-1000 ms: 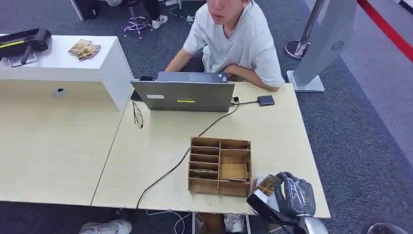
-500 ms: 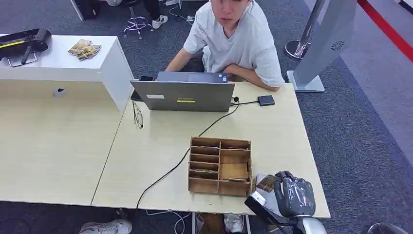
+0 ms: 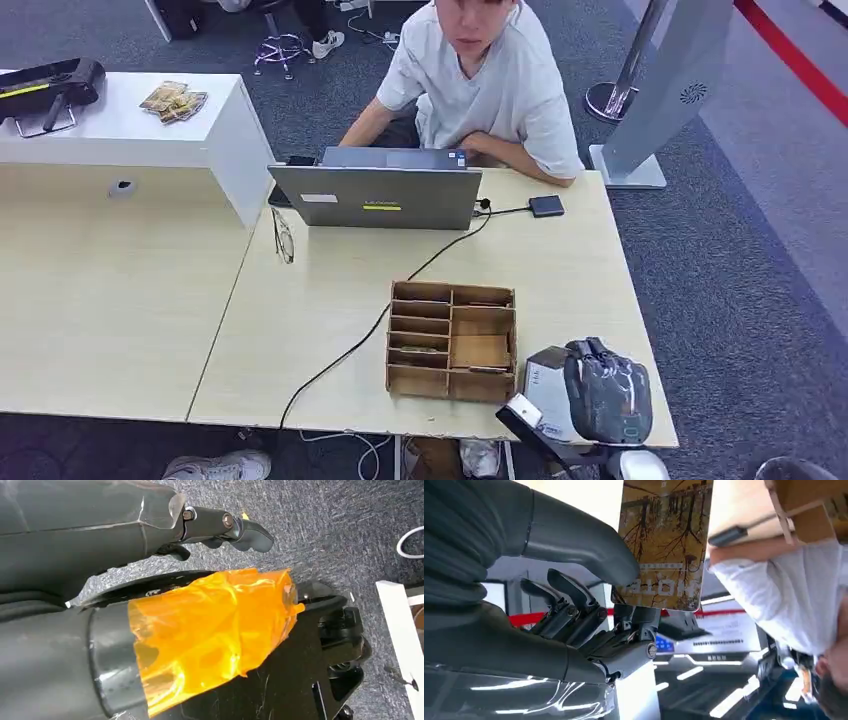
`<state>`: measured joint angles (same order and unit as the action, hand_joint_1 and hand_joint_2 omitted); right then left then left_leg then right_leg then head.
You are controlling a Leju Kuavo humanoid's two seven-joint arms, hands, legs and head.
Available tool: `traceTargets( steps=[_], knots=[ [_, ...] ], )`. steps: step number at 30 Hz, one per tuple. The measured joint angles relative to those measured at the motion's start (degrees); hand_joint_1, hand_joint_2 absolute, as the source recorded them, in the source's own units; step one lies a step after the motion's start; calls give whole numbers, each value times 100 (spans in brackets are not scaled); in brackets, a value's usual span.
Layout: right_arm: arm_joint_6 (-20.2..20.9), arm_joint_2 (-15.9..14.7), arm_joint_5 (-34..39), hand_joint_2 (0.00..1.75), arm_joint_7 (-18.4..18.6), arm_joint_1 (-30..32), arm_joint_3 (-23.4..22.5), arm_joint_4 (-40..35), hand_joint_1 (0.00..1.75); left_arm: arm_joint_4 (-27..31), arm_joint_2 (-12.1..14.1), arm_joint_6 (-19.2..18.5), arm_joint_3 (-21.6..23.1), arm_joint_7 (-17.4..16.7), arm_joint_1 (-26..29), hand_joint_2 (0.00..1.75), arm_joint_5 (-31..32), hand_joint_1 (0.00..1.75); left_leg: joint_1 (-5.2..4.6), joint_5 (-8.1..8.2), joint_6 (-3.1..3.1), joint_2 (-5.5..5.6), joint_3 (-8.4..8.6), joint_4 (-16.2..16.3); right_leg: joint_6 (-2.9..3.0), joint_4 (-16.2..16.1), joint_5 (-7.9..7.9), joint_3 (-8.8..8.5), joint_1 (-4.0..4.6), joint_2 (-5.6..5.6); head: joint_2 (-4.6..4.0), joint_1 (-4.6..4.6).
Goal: Pass the card to the sensor for recognition and then transmit it.
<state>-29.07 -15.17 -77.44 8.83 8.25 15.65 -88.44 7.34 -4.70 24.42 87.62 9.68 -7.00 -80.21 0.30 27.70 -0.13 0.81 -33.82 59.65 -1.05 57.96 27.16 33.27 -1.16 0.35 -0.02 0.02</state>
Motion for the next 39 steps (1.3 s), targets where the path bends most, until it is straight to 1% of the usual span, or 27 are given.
traceTargets(
  steps=[6,16,28,35,39],
  knots=[
    [-334,79,-249,175,-18,38,0,-281,175,0,2,-9,0,0,-3,0,0,0,0,0,0,0,0,0,0,0,0,0,0,0,0,0],
    [-887,231,-716,175,-160,59,2,-681,175,0,2,-31,0,0,-7,0,17,0,0,0,0,0,0,0,0,0,0,0,0,0,0,2],
    [-937,409,-1001,175,-219,-30,4,-883,175,0,2,-48,0,0,-14,0,109,0,0,0,0,0,-1,0,0,0,0,-1,0,0,0,2],
    [-937,520,-1005,175,-219,-282,4,-874,175,0,2,-59,0,-2,-18,0,238,0,0,-1,0,0,0,0,0,0,0,-1,0,0,0,0],
    [-937,594,-999,175,-219,-453,4,-839,175,0,2,-83,0,-63,-22,0,290,0,0,-1,0,0,0,0,0,1,0,-1,0,0,0,0]
  ],
)
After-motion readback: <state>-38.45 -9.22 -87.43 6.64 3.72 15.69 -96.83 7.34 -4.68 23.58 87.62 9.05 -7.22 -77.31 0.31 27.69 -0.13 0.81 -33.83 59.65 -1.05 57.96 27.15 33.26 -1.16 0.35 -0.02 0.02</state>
